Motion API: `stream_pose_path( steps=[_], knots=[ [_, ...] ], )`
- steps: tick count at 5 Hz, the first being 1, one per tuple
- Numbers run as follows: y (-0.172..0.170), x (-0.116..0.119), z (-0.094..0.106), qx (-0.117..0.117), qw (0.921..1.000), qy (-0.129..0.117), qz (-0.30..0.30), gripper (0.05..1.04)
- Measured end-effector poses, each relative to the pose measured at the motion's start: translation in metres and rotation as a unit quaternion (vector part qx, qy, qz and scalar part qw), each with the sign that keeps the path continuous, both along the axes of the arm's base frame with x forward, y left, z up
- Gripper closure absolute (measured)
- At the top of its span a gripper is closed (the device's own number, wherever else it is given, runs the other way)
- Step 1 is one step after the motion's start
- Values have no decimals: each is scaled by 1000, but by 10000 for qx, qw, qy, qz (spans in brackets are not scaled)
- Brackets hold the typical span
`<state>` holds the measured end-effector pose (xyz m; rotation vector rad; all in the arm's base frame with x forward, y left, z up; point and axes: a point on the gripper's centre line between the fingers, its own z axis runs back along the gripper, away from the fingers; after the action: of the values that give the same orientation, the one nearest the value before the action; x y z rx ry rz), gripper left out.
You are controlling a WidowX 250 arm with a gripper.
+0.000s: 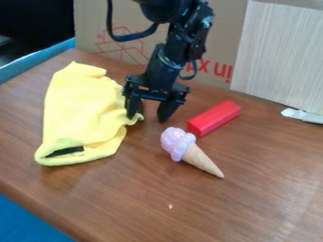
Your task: Unfold the cloth from top left to bottom right
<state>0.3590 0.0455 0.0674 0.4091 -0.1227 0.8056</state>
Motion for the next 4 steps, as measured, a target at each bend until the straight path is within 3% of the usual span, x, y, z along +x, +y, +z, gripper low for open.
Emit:
stream_pose_path(
  steps=[1,2,4],
  knots=[
    [2,0,0,-14,10000,32,27,115],
    [6,-3,0,-30,9999,119,82,272],
    [13,-11,-7,-69,9996,258,131,812]
  ],
)
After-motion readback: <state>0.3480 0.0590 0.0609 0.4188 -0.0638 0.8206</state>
